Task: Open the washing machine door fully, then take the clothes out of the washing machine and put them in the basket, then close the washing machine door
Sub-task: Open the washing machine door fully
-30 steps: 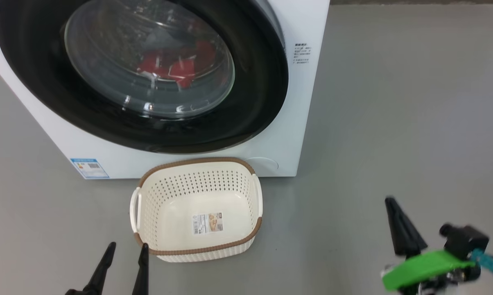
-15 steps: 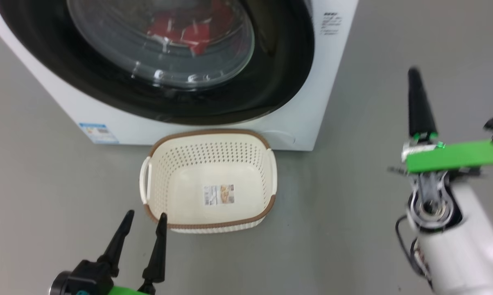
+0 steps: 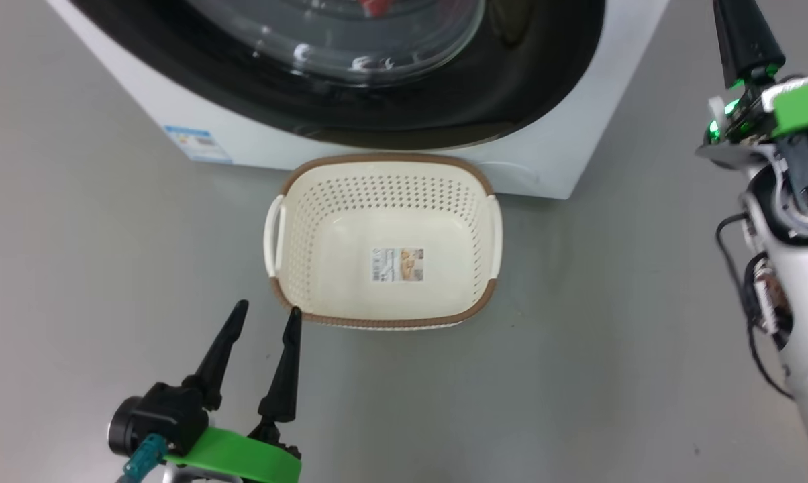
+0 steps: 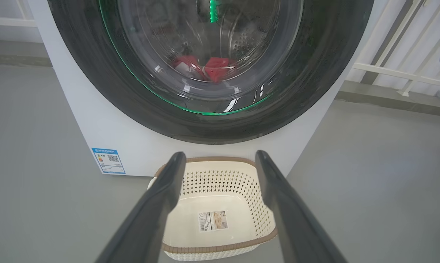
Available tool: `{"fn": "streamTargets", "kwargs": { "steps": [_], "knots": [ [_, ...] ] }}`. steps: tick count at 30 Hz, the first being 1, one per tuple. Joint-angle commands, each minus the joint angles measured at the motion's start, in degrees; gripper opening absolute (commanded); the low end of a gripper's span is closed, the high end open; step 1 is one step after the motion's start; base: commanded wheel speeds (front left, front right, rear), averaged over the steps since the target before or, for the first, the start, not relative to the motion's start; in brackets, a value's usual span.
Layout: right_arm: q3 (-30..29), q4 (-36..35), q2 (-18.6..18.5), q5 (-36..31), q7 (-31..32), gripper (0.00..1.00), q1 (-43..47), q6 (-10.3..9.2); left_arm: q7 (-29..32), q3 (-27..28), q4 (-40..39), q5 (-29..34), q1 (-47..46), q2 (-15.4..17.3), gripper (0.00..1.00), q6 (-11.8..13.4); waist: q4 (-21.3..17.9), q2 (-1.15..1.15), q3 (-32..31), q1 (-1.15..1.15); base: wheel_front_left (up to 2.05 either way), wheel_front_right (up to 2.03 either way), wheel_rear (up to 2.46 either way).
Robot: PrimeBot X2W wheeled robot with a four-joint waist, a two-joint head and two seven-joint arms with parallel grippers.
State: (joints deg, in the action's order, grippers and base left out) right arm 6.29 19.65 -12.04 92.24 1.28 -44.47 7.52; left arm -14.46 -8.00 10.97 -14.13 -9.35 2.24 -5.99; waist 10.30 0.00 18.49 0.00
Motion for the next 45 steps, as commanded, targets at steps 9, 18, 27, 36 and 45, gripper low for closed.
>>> {"fn": "streamTargets", "kwargs": {
  "steps": [9,18,27,36,45],
  "knots": [
    [0.6,4.9,-2.9,3.7,13.5,0.0,-7.9,-0.03,-0.5,-0.1,-0.1,-0.7,-2.3,0.6,1.0,0.6,3.2,0.0,3.1,0.0,0.0,0.0,0.0],
    [0.7,12.2,-5.7,3.7,21.7,0.0,-14.0,-0.03,-0.5,-2.2,0.3,-1.3,-3.7,0.6,1.0,0.5,4.6,0.0,5.5,0.0,0.0,0.0,0.0],
    [1.0,16.8,-6.3,3.6,26.7,0.0,-18.8,-0.03,-0.5,-3.9,0.2,-2.0,-5.0,0.6,1.0,0.8,5.6,0.0,7.1,0.0,0.0,0.0,0.0],
    [2.3,18.9,-5.9,2.1,30.0,0.0,-22.1,-0.03,-0.5,-5.5,0.2,-3.2,-6.5,0.6,1.0,1.3,6.6,0.0,8.5,0.0,0.0,0.0,0.0],
    [2.8,17.9,-4.7,2.7,34.1,0.0,-18.7,-0.03,-0.5,-5.2,0.6,-3.4,-6.0,0.6,1.0,1.8,6.0,0.0,6.0,0.0,0.0,0.0,0.0]
  ]
}}
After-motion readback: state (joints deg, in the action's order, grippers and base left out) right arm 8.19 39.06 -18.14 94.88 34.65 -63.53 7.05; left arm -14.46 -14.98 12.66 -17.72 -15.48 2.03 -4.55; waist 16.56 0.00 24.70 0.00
